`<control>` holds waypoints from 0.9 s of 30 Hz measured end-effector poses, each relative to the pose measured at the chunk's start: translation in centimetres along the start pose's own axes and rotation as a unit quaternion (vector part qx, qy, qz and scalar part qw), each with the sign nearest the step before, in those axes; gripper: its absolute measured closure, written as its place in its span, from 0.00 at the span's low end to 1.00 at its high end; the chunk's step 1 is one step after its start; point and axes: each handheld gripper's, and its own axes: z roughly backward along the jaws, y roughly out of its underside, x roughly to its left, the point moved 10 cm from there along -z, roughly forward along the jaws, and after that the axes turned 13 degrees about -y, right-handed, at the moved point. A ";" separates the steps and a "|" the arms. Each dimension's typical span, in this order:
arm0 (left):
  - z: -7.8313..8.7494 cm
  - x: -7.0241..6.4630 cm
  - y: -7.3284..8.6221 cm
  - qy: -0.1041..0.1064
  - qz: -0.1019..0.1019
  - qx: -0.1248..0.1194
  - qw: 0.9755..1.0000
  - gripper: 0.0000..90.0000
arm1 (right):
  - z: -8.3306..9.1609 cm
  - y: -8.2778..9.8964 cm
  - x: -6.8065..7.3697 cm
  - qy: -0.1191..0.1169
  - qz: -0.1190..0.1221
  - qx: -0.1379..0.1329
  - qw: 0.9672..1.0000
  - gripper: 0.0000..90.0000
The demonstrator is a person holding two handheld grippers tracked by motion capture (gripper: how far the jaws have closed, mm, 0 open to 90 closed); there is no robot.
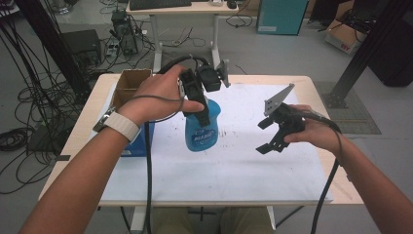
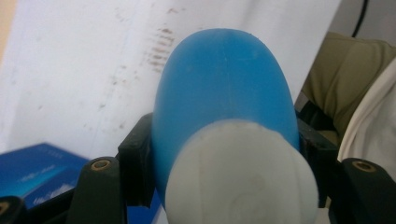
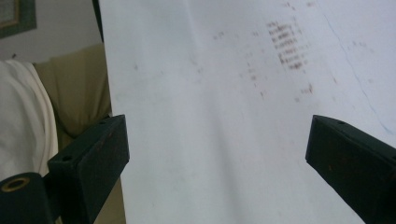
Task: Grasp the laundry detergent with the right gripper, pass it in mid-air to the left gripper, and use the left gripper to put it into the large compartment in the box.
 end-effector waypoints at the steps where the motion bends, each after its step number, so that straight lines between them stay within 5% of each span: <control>1: 0.2 0.2 0.1 0.000 0.010 0.005 1.000 0.42 | 0.5 0.3 -0.2 0.007 -0.004 0.004 1.000 0.07; 10: 2.4 2.6 0.9 -0.016 0.075 0.049 0.996 0.42 | 3.6 2.0 -0.8 0.057 -0.016 0.039 0.997 0.09; 16: 3.5 3.4 1.0 -0.025 0.111 0.055 0.992 0.42 | 4.2 3.5 -0.8 0.063 -0.025 0.065 0.996 0.09; 27: 5.5 5.2 1.0 -0.039 0.192 0.064 0.978 0.42 | 5.0 5.0 -0.6 0.072 -0.037 0.072 0.994 0.09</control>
